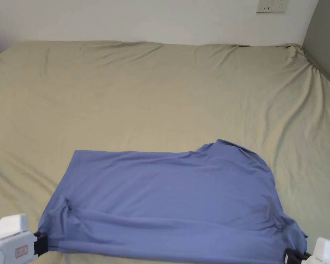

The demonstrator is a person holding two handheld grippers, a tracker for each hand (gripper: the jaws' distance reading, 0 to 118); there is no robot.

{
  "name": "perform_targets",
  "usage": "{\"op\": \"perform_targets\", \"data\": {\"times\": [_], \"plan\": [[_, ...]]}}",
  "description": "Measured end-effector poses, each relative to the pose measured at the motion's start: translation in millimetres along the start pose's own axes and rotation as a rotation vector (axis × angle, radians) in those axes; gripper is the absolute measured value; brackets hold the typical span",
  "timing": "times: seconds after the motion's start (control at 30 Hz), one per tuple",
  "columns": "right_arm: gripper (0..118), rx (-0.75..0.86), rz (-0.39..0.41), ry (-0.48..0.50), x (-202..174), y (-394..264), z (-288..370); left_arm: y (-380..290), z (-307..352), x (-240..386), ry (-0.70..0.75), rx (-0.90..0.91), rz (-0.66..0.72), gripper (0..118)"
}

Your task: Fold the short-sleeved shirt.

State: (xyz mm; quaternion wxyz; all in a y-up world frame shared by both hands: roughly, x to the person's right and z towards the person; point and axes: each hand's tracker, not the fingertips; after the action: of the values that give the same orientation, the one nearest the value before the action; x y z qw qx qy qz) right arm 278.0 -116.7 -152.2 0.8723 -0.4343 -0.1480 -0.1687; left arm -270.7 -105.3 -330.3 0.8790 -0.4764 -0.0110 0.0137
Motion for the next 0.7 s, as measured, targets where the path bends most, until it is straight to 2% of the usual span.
{"op": "perform_targets", "data": {"times": [0.17,0.3,0.33,0.4,0.43,0.47,0.5,0.53,0.57,0.7], "plan": [[13,-0.084,-0.029,-0.02,16,-19,-39,-18,-37,4,0.047,-0.101,-0.035,7],[15,-0.079,-0.012,-0.042,7,-10,-31,-11,-33,15,0.077,-0.084,-0.064,9],[21,-0.066,-0.006,-0.046,-7,-8,-19,-9,-31,16,0.071,-0.082,-0.071,16],[41,-0.029,0.03,-0.07,-14,4,-7,-1,-18,19,0.049,-0.065,-0.055,65],[55,0.008,0.047,-0.063,-18,12,1,4,-8,21,0.008,-0.027,-0.037,87],[79,0.057,0.053,-0.053,-26,21,13,11,3,24,-0.029,0.028,-0.017,110],[95,0.103,0.06,-0.034,-33,31,23,19,16,29,-0.057,0.09,-0.007,115],[107,0.153,0.072,-0.023,-39,42,33,25,32,36,-0.078,0.159,-0.002,115],[112,0.206,0.083,-0.01,-47,52,44,34,45,44,-0.092,0.232,-0.003,115],[111,0.431,0.149,0.047,-77,93,83,61,98,79,-0.149,0.47,-0.041,115]]}}
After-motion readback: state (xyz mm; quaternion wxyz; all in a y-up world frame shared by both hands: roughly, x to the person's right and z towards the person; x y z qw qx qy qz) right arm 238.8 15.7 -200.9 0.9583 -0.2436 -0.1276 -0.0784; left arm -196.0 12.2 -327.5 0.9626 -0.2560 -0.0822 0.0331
